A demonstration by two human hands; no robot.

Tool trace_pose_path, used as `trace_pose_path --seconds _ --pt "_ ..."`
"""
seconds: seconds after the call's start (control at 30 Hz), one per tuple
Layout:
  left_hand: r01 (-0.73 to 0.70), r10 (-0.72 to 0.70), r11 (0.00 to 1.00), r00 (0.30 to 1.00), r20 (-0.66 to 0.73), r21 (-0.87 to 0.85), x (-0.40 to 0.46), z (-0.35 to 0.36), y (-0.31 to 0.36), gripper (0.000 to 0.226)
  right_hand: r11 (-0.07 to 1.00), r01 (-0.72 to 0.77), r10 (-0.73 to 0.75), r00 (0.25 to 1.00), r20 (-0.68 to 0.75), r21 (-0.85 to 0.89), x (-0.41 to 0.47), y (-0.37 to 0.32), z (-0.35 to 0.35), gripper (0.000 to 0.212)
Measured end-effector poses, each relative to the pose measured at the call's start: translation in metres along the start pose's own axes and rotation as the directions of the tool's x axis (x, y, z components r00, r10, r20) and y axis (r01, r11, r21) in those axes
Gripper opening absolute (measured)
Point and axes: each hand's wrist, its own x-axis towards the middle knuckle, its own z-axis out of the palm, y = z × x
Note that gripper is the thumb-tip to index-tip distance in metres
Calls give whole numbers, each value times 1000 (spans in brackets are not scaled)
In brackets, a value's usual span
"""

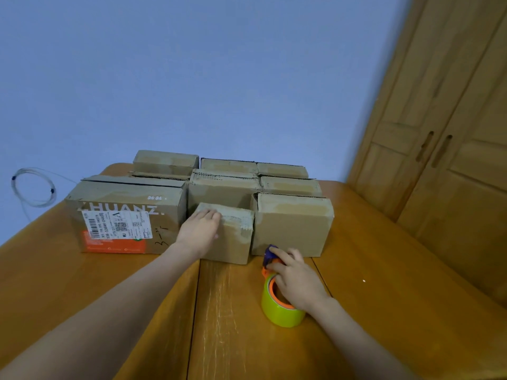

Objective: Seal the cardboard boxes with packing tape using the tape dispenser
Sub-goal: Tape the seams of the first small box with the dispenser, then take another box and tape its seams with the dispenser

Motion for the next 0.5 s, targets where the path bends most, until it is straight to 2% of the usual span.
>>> trace_pose_path --seconds 0.2,0.5 --pt "-14 13 1000 1000 13 7 1 -3 -1 51 998 17 -17 1000 -2 64 4 3 -4 37" --pt "0 1 1000 1000 11 -20 0 -1 -2 51 999 -30 31 999 -28 34 7 -2 -2 36"
